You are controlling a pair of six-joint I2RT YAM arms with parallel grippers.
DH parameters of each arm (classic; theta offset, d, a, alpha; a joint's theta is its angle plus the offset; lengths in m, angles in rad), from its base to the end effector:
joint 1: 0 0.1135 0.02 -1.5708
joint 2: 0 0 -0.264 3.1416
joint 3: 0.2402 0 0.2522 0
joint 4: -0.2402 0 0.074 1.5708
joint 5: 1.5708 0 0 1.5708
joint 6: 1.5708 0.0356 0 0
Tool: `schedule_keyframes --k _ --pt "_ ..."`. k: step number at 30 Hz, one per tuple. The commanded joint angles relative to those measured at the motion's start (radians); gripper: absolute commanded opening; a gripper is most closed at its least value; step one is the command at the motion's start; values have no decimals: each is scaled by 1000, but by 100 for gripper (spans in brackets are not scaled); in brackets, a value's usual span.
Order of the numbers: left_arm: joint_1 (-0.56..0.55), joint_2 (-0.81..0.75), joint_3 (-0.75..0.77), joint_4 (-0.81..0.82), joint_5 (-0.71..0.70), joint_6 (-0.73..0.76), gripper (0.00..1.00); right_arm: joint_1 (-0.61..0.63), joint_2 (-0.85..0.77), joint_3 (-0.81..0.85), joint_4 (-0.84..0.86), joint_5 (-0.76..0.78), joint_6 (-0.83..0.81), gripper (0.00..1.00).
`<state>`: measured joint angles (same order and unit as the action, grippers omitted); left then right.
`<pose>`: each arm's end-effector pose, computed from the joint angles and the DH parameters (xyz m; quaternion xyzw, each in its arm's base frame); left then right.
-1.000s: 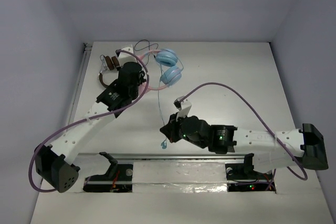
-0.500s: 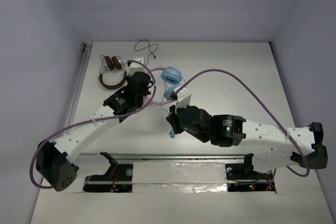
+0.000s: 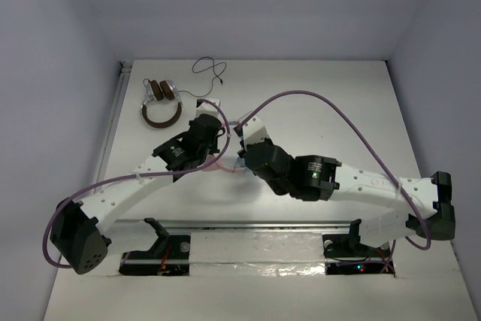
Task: Wrap the headphones
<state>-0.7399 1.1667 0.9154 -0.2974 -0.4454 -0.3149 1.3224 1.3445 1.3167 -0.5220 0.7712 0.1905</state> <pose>0.2016 -0.1632 0.2981 0.0738 0.8543 -0.0736 0.5092 0.0959 0.2771 0.3719 -0.2784 0.7809 0.0721 0.5545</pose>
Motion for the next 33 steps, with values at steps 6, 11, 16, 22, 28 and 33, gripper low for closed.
schedule_keyframes --k 6,11,16,22,28,33 --pt "-4 -113 -24 52 112 37 0 -95 -19 10 189 120 -215 0" --pt "-4 -136 -32 43 157 82 0 -127 -13 -17 293 186 -344 0" --pt "-4 -134 -12 -5 154 137 0 -127 5 -14 355 221 -436 0" --pt "-4 -110 -1 -28 162 175 0 -127 -7 33 415 200 -480 0" --pt "-4 -122 -1 -6 250 189 0 -172 13 -28 548 206 -533 0" --pt "-4 -136 -7 -8 327 200 0 -213 10 -106 774 232 -621 0"
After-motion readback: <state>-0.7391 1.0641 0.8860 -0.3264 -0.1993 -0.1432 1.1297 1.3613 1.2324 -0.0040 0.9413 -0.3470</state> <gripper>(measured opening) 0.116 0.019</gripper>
